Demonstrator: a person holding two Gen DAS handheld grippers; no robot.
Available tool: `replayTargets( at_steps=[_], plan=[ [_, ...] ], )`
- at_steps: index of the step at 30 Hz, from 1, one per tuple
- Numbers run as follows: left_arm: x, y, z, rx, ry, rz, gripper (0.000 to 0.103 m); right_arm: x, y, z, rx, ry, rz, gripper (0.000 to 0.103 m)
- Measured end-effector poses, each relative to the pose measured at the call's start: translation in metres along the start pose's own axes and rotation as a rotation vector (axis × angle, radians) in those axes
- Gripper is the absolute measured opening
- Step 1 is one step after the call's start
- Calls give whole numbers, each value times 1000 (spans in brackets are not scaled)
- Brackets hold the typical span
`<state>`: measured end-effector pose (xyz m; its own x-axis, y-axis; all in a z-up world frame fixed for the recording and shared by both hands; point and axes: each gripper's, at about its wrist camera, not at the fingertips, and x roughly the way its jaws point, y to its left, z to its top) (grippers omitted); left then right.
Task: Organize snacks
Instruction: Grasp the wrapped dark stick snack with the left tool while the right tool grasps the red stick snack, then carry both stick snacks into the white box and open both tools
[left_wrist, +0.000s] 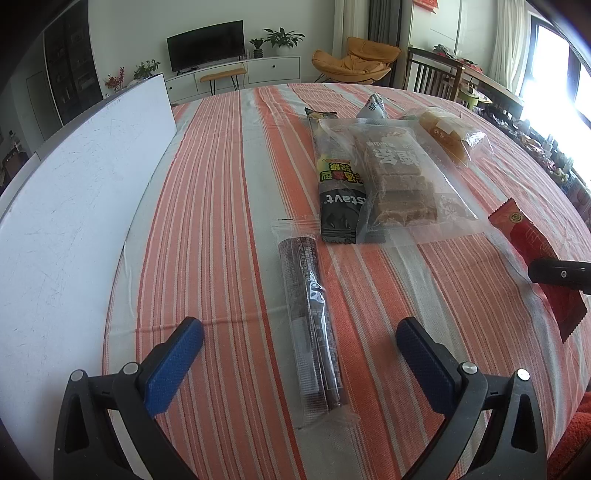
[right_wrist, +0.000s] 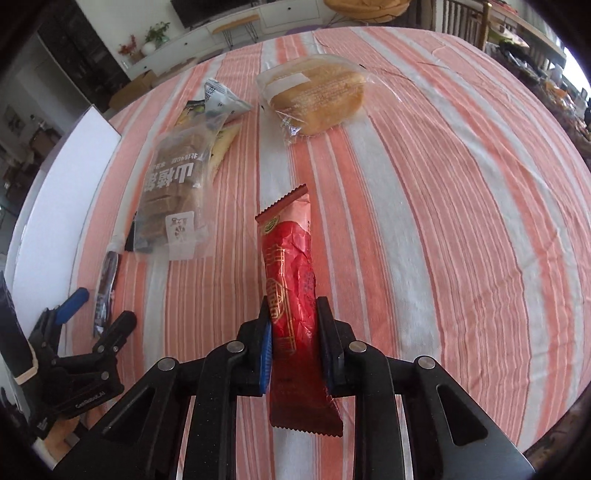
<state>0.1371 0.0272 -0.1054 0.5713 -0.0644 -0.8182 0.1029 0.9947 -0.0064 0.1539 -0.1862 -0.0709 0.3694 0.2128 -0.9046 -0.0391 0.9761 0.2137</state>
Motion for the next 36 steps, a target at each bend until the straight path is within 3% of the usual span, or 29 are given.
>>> replayTargets(
  at_steps=[4,6,7,8,9,10,11,12,13,14,19,23,28,30,32,36],
  plan=[
    [0,1,2,14,20,-13,103,-5,6,-19,-12,19,-40,23],
    [0,1,7,44,68,-35,102,-4,7,-21,-35,26,-63,32],
    [0,1,9,53,82,-45,98,-4,9,-20,-47,24,-76,37],
    [-3,2,10,51,86,-52,92,-4,10,-19,-58,23,-92,49],
    [-5,2,12,46,88,-53,88,-4,13,-16,-73,14,-104,52],
    [-5,2,12,44,89,-48,82,-2,16,-13,-91,11,-114,52],
    [-7,2,12,44,82,-36,68,0,17,-12,-106,17,-119,49],
    [-9,2,12,46,63,-37,56,5,20,-8,-117,30,-118,34],
    [-12,2,12,46,51,-43,24,5,20,-7,-125,23,-143,25],
    [-14,3,11,38,56,-43,17,4,19,-7,-121,20,-154,18],
    [-56,11,-4,-54,-8,-235,17,-27,7,-15,2,-43,-50,15],
    [-106,15,-14,-109,-69,-377,17,-56,19,-16,51,-101,68,15],
    [-195,45,-18,-172,-208,-467,17,-94,82,-3,3,-161,237,14],
    [-233,68,-19,-191,-281,-458,17,-112,123,4,-38,-183,339,14],
    [-265,93,-22,-217,-352,-404,17,-127,165,10,-89,-199,436,14],
    [-296,147,-30,-257,-423,-167,17,-137,254,13,-192,-169,611,14]
  ],
)
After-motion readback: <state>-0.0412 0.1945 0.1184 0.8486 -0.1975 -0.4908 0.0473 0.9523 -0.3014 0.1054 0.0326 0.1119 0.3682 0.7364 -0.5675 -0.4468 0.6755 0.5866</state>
